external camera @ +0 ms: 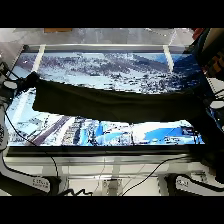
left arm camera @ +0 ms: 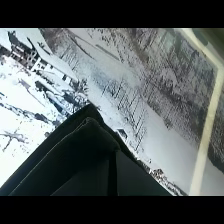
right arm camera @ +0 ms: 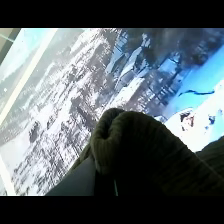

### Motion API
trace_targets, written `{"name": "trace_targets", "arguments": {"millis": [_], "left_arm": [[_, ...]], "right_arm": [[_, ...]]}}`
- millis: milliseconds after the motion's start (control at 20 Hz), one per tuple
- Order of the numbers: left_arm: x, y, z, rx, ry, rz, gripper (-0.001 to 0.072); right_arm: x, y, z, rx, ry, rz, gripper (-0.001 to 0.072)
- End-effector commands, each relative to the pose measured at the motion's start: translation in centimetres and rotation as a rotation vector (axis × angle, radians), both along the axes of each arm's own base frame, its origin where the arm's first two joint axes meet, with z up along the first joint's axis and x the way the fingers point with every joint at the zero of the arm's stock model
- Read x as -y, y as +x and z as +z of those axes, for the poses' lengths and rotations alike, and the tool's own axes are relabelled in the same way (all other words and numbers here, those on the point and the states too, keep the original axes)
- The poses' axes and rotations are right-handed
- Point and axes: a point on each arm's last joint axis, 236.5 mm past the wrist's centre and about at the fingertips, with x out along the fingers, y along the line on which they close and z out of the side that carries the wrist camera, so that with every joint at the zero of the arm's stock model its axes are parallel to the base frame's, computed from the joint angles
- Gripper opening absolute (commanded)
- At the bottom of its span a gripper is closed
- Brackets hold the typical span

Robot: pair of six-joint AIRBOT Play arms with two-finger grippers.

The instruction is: Fold the clothes and pants, and hang the long-sleeved shirts on hangers.

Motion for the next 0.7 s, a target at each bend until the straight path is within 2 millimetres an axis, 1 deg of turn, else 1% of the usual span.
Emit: {"name": "trace_targets", "arguments": {"millis": [0, 150, 300, 350, 400, 450, 500, 550, 650], "left_arm": [[-0.7, 1.0, 0.8, 0.050, 0.023, 0.041, 0.0019], [-1.0, 1.1, 0.3, 0.050, 0.026, 0.052, 0.0020], [-1.0, 1.2, -0.7, 0.035, 0.022, 0.052, 0.0027], [-0.9, 1.2, -1.0, 0.030, 0.020, 0.050, 0.0097], [-0.7, 1.2, -1.2, 0.025, 0.018, 0.045, 0.0342], [-0.5, 1.2, -1.2, 0.022, 0.015, 0.040, 0.0720], [-0.4, 1.1, -1.1, 0.019, 0.009, 0.037, 0.0707], [0.2, 0.9, -1.0, 0.007, 0.000, 0.017, 0.0707], [0.4, 0.1, -0.5, -0.015, -0.020, -0.010, 0.0707]], "right_arm": [[0.8, 2.3, -1.0, 0.024, 0.050, -0.056, 0.0029], [1.8, 2.6, -2.1, 0.028, 0.062, -0.102, 0.0029], [2.2, 2.7, -2.4, 0.031, 0.051, -0.113, 0.0030], [2.2, 2.7, -2.4, 0.030, 0.048, -0.111, 0.0093], [2.2, 2.7, -2.4, 0.027, 0.044, -0.109, 0.0344], [2.1, 2.7, -2.4, 0.024, 0.048, -0.104, 0.0635], [1.9, 2.6, -2.5, 0.019, 0.047, -0.097, 0.0715], [1.9, 2.6, -2.4, 0.017, 0.043, -0.092, 0.0711], [1.6, 2.5, -2.2, 0.008, 0.028, -0.072, 0.0702]]}}
